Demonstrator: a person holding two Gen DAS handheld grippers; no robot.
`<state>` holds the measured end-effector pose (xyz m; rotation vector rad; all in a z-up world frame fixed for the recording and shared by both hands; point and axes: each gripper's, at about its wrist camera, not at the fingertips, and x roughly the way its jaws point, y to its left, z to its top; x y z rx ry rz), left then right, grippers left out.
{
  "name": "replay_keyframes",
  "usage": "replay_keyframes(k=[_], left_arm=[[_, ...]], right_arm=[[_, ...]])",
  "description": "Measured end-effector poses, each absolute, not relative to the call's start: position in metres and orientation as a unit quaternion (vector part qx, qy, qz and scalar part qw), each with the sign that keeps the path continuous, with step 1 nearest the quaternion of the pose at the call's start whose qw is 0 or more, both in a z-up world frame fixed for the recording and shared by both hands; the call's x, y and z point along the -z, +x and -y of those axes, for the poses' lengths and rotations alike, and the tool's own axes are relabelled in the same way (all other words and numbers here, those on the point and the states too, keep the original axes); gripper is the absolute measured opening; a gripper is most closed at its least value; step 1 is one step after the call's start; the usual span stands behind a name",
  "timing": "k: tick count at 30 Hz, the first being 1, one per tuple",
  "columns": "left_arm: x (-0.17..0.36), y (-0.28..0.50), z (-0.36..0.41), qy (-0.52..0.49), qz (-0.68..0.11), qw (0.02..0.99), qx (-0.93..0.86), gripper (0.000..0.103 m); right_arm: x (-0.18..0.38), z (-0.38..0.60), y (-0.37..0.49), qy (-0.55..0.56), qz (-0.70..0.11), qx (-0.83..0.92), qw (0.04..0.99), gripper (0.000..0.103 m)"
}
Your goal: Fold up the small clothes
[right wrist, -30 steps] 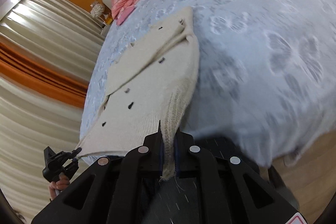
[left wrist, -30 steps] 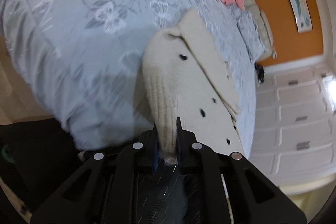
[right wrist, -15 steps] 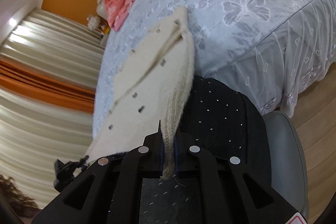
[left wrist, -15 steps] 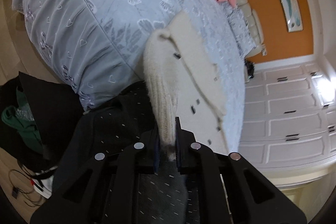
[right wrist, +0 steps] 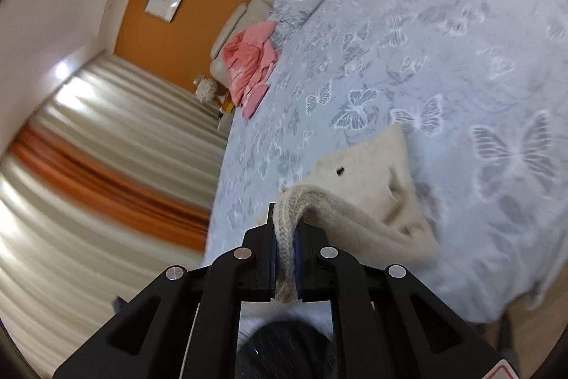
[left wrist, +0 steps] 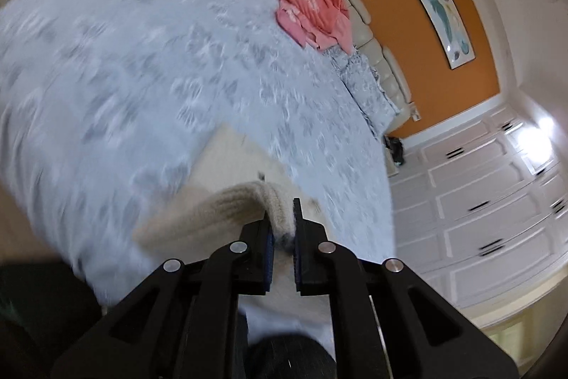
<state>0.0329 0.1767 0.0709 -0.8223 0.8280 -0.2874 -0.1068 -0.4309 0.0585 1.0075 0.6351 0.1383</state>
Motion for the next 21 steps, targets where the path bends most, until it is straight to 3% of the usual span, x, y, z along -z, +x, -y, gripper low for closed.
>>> replay_keyframes(k=[8,21], left_arm=[[-0.009,0.167,-0.135,-0.355,-0.446,0.818,0.077,0.007],[0.09,0.257,-0.115,-0.308,-0.51,0.803,0.01,0.01]], right_arm=[[0.014,0.456,0.014,0.518,-0.354,-0.018,0.779,0.007],[0.119,0.469,0.113,0.533,-0.42,0.038,0.733,0.009]])
